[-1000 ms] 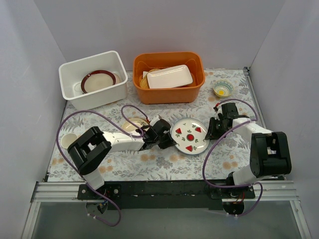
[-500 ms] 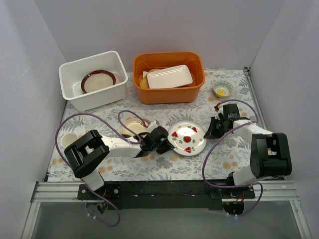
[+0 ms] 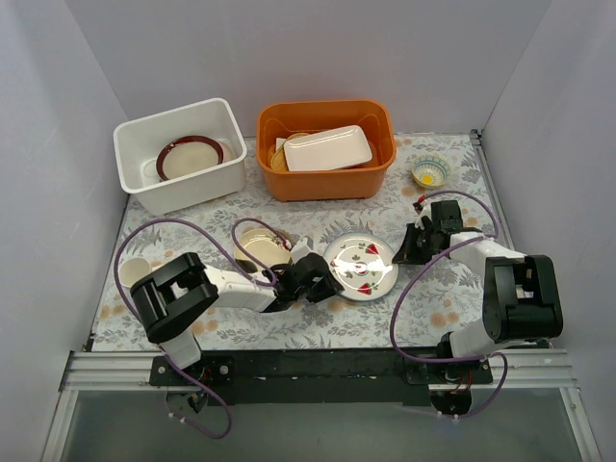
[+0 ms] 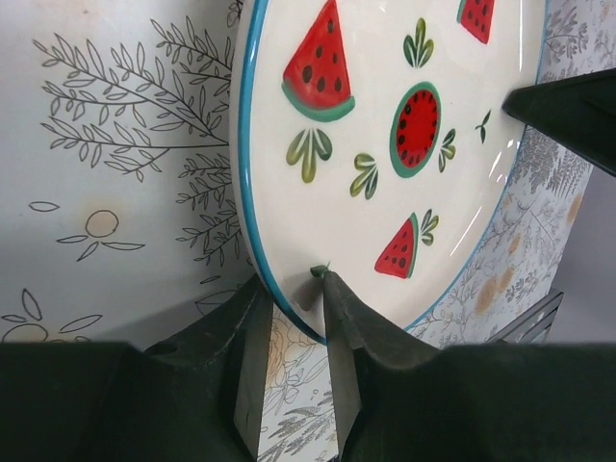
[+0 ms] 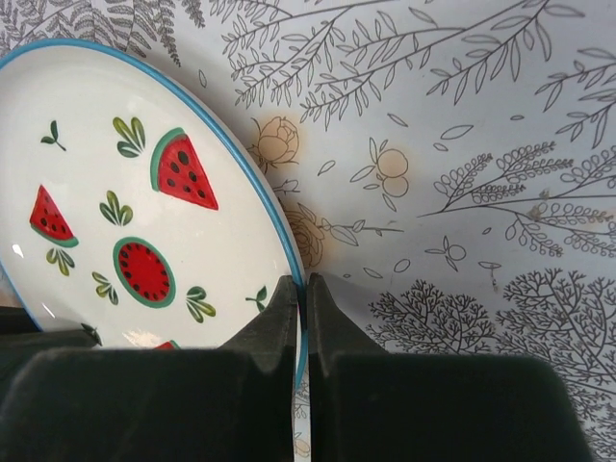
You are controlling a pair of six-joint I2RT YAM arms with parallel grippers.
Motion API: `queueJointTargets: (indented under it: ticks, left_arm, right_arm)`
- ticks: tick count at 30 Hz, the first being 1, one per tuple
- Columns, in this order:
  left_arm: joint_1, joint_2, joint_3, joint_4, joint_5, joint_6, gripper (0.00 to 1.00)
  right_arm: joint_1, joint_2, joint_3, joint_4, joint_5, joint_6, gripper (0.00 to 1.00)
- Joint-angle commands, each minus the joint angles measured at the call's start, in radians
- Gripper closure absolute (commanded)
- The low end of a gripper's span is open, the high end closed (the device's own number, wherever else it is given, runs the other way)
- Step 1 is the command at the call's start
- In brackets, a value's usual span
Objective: Place the plates into the plastic bin on the countertop
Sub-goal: Pick up the plate at the center of the board.
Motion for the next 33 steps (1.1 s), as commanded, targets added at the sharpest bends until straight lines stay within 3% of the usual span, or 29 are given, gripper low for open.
queueJointTargets:
  ticks: [1,9,16,20,27,29,31,33]
  left_arm:
    - [-0.039,0.044,-0.025,0.109,-0.002,-0.023,0.74]
    - [-0.079,0.015,-0.149,0.414,-0.094,-0.04,0.75]
    - [-0.093,-0.031,-0.092,0.373,-0.177,-0.002,0.8]
    - [-0.095,-0.061,-0.075,0.347,-0.212,0.006,1.0]
    - [-0.095,-0.135,-0.048,0.235,-0.237,0.008,1.0]
    - [-0.095,-0.16,-0.045,0.197,-0.242,0.008,1.0]
    - [-0.095,-0.181,-0.042,0.174,-0.251,0.002,1.0]
    - [-0.095,-0.193,-0.034,0.128,-0.255,-0.006,1.0]
  right_arm:
    - [0.026,0.069,-0.065,-0.031,0.053,-0.011,0.99]
    - [0.027,0.087,-0.073,-0.022,0.039,-0.011,0.99]
    - [0.027,0.092,-0.076,-0.019,0.023,-0.011,0.99]
    - [0.029,0.092,-0.076,-0.021,0.015,-0.011,0.99]
    - [0.026,0.09,-0.065,-0.025,-0.01,-0.017,0.98]
    - [0.027,0.083,-0.067,-0.022,-0.019,-0.019,0.9]
    - [0.026,0.072,-0.07,-0.019,-0.025,-0.02,0.69]
    - [0.027,0.058,-0.077,-0.01,-0.033,-0.019,0.57]
